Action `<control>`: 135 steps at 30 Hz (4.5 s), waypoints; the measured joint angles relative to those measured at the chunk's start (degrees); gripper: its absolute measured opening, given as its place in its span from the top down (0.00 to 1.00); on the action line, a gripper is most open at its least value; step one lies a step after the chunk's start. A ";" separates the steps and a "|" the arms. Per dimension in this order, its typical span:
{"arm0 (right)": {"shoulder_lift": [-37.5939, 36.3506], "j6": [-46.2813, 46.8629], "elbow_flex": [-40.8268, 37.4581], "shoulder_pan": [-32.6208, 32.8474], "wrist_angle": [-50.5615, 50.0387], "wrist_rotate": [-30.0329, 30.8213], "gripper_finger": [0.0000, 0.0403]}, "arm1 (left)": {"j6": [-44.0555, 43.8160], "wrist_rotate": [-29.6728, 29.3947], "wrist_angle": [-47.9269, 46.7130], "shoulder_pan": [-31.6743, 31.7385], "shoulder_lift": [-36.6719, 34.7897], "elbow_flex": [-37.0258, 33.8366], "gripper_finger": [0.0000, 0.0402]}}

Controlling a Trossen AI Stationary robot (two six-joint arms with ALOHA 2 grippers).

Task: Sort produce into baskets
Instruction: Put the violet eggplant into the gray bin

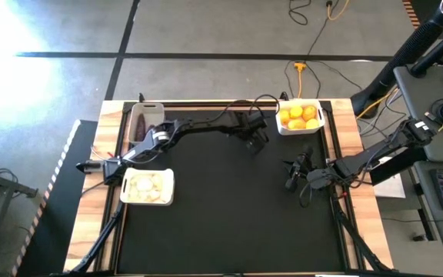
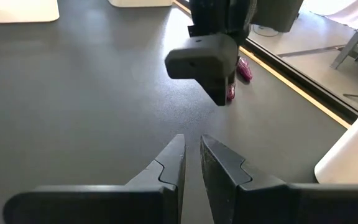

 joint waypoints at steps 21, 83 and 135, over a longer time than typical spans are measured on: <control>0.00 0.04 -0.02 0.00 0.03 0.00 0.89 | -9.82 -9.98 6.61 -0.86 1.00 -0.39 0.35; 0.01 1.57 -1.27 -0.02 -1.29 -4.09 0.89 | 32.61 -4.32 -25.52 0.11 -4.88 -10.67 0.36; 0.39 1.07 -1.39 -0.02 -0.01 -4.07 0.89 | 21.82 -10.84 -41.23 6.50 -24.24 -20.51 0.95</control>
